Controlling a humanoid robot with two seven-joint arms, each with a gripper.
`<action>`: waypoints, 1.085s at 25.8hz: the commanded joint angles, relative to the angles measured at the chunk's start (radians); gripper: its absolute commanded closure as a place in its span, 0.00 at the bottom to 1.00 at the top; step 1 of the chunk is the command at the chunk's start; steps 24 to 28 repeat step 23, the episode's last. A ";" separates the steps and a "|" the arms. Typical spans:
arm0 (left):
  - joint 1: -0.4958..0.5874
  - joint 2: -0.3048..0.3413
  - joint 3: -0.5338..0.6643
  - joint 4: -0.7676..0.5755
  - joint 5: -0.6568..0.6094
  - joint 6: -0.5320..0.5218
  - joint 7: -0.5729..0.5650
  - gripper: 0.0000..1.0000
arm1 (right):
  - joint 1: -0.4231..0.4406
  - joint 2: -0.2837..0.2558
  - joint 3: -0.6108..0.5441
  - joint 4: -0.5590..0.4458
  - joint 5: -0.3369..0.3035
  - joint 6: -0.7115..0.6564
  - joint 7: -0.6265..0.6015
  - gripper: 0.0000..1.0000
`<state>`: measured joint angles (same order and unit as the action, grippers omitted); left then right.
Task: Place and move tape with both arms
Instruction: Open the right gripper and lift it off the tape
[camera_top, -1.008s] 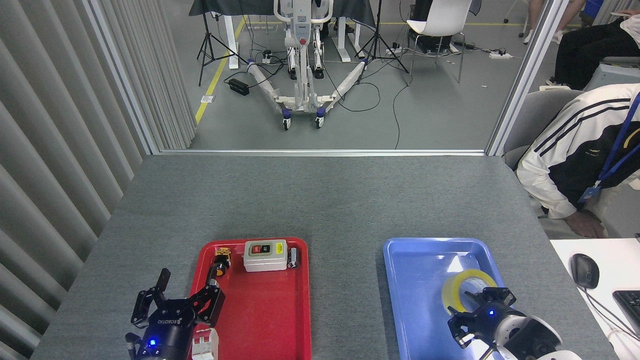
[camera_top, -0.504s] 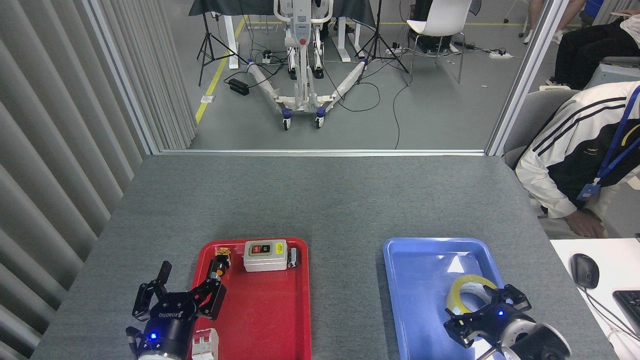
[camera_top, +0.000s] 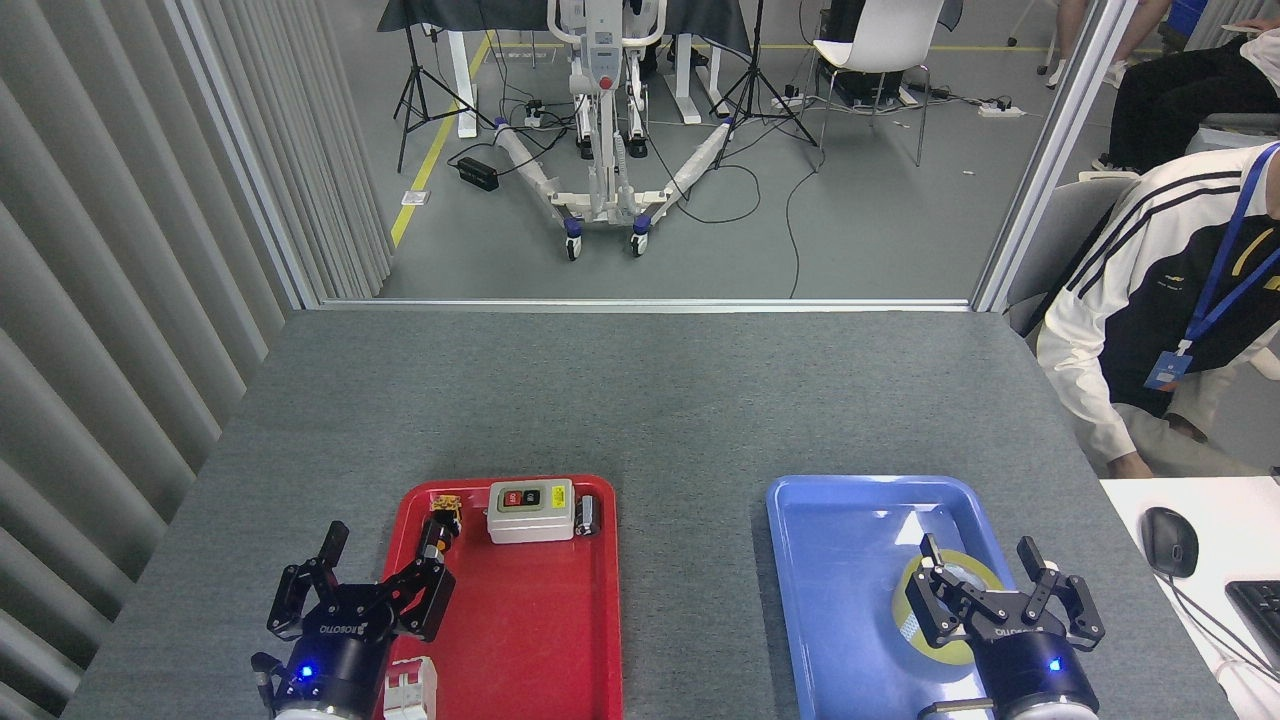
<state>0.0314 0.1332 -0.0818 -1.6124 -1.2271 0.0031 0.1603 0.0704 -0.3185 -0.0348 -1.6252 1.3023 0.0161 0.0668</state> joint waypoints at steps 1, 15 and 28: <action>0.002 0.000 0.000 0.002 0.001 -0.002 0.001 0.00 | 0.003 0.016 -0.008 0.001 -0.014 -0.001 -0.048 0.00; 0.004 -0.001 0.002 0.002 0.001 -0.023 0.001 0.00 | 0.029 0.032 0.000 0.002 -0.015 -0.002 -0.156 0.00; -0.001 0.000 0.005 0.005 0.001 -0.022 -0.002 0.00 | 0.035 0.027 0.001 0.002 -0.015 -0.002 -0.157 0.00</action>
